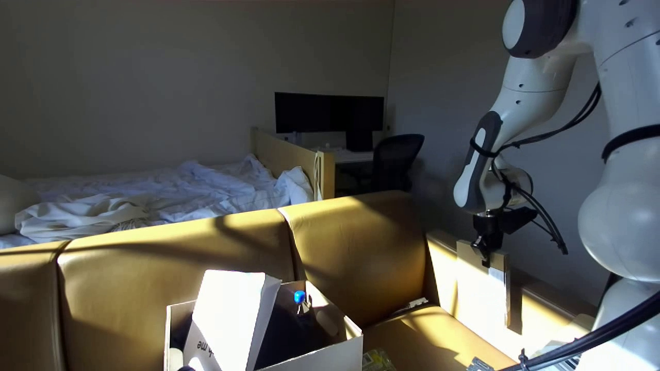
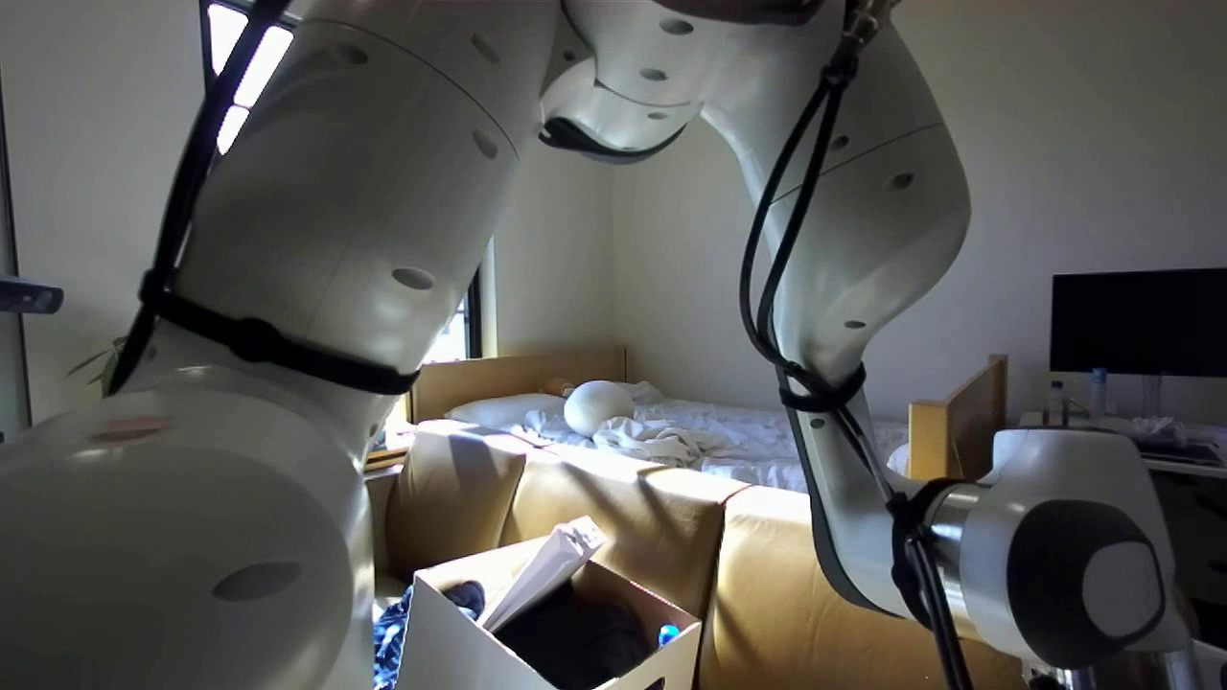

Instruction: Shift the small brown box to the right

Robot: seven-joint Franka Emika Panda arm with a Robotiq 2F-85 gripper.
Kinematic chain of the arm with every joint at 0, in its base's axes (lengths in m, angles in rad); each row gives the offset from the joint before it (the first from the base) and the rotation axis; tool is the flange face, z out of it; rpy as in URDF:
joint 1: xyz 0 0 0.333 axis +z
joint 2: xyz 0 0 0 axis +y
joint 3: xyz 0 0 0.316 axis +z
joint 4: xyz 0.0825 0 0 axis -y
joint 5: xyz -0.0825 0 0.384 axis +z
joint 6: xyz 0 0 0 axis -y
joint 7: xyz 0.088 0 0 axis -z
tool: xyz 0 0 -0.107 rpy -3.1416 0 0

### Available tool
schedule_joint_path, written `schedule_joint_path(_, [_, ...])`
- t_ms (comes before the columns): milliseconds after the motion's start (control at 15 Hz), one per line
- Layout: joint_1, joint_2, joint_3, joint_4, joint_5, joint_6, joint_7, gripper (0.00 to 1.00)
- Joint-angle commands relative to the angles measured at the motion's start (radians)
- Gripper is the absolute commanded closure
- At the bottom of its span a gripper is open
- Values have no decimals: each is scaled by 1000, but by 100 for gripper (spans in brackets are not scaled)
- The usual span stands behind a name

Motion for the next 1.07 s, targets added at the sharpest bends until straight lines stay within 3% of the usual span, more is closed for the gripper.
schedule_joint_path(0, [-114,121,118,89,91,88,3,89])
schedule_joint_path(267, [-211,224,216,221,159,120,11,89])
schedule_joint_path(667, [-270,314,241,346,145,100,22,90])
schedule_joint_path(1000, [-383,351,394,378,194,70,2,89])
